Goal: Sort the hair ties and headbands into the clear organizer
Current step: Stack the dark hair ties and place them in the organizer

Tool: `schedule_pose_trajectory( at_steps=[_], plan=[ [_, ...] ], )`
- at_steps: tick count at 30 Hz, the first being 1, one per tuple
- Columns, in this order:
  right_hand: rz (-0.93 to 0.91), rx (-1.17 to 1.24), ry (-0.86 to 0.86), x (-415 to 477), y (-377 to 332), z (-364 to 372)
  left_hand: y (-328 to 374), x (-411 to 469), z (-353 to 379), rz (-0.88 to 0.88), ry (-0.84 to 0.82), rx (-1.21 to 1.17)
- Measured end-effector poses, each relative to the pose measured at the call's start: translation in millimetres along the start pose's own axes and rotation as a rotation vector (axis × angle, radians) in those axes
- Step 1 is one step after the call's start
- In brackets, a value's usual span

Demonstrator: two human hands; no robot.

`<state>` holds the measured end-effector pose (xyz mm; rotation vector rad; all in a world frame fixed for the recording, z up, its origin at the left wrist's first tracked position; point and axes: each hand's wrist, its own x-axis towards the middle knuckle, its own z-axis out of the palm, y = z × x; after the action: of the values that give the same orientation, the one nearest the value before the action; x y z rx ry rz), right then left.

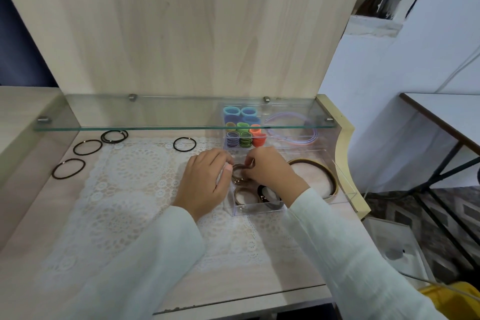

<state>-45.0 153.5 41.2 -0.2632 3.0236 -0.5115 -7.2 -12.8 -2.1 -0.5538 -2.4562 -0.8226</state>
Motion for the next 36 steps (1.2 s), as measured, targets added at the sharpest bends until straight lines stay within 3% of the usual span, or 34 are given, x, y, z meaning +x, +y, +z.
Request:
schedule_pose_trajectory(
  at_steps=[7, 25, 36],
  plan=[
    [0.016, -0.038, 0.066, -2, 0, 1, 0, 0, -1, 0.007, -0.018, -0.005],
    [0.119, 0.127, 0.101, 0, 9, 5, -3, -2, 0, 0.054, -0.032, -0.043],
    [0.084, 0.117, 0.046, -2, 6, 1, -4, -3, 4, 0.118, -0.177, 0.071]
  ],
)
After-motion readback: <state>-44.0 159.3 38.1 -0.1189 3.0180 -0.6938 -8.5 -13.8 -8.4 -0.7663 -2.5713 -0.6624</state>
